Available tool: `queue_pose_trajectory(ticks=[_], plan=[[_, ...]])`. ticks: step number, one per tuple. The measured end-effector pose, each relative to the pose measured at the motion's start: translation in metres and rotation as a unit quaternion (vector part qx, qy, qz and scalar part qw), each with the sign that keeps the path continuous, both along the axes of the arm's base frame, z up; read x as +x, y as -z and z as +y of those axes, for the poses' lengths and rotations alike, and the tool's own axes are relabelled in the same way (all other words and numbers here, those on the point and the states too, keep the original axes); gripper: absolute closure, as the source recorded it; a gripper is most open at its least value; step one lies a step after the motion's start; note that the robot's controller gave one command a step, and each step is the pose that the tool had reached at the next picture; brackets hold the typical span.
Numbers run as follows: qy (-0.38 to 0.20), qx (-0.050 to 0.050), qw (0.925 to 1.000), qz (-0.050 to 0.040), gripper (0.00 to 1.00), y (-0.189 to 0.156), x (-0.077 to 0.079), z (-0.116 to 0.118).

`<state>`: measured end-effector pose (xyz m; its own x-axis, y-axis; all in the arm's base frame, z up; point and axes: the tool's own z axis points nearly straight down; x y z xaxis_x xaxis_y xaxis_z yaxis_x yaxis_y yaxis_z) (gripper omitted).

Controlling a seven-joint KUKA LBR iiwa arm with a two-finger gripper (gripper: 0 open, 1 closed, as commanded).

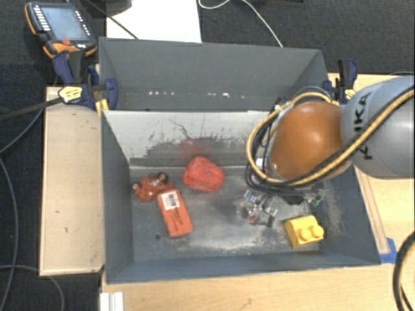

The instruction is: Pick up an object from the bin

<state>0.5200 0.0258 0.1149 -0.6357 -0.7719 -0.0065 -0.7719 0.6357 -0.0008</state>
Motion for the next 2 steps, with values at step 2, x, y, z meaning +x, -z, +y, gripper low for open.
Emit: queue_pose_trajectory(ticks=[2], plan=[[0.001,0.0,1.0,-0.0003,1.0,-0.03,0.0,0.0]])
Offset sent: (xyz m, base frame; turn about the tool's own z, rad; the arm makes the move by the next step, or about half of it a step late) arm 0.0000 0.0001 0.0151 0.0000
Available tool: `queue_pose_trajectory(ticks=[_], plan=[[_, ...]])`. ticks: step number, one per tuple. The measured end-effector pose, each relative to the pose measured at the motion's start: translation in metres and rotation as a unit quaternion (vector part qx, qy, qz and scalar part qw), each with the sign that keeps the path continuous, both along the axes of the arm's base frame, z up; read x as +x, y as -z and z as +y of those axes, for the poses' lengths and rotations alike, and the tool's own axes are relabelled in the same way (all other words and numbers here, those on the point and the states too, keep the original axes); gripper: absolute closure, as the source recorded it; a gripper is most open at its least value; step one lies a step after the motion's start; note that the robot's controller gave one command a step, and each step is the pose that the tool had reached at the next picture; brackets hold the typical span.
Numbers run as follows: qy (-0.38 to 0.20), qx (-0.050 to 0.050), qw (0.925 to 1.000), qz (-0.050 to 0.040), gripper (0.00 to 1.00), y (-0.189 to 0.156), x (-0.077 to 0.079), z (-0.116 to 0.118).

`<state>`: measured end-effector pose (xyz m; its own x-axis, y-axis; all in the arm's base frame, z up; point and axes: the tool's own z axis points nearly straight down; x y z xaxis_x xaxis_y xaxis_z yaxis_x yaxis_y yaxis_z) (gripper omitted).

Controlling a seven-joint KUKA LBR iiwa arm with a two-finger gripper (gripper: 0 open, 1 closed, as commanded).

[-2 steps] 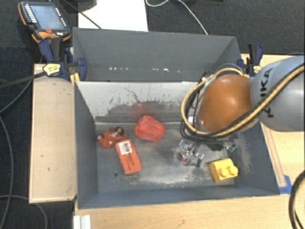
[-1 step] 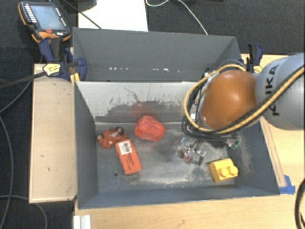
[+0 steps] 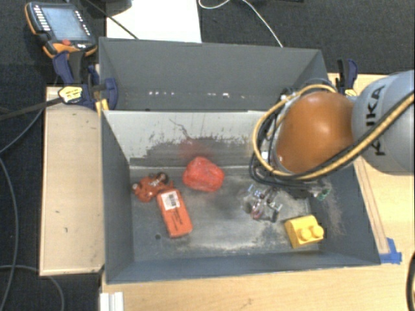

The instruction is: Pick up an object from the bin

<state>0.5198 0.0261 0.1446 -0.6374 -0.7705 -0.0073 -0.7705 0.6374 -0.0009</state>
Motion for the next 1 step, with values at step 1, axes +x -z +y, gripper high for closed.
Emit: queue_pose_trajectory(ticks=[1], plan=[[0.001,0.0,1.0,-0.0008,1.0,-0.0104,0.0004,0.0]])
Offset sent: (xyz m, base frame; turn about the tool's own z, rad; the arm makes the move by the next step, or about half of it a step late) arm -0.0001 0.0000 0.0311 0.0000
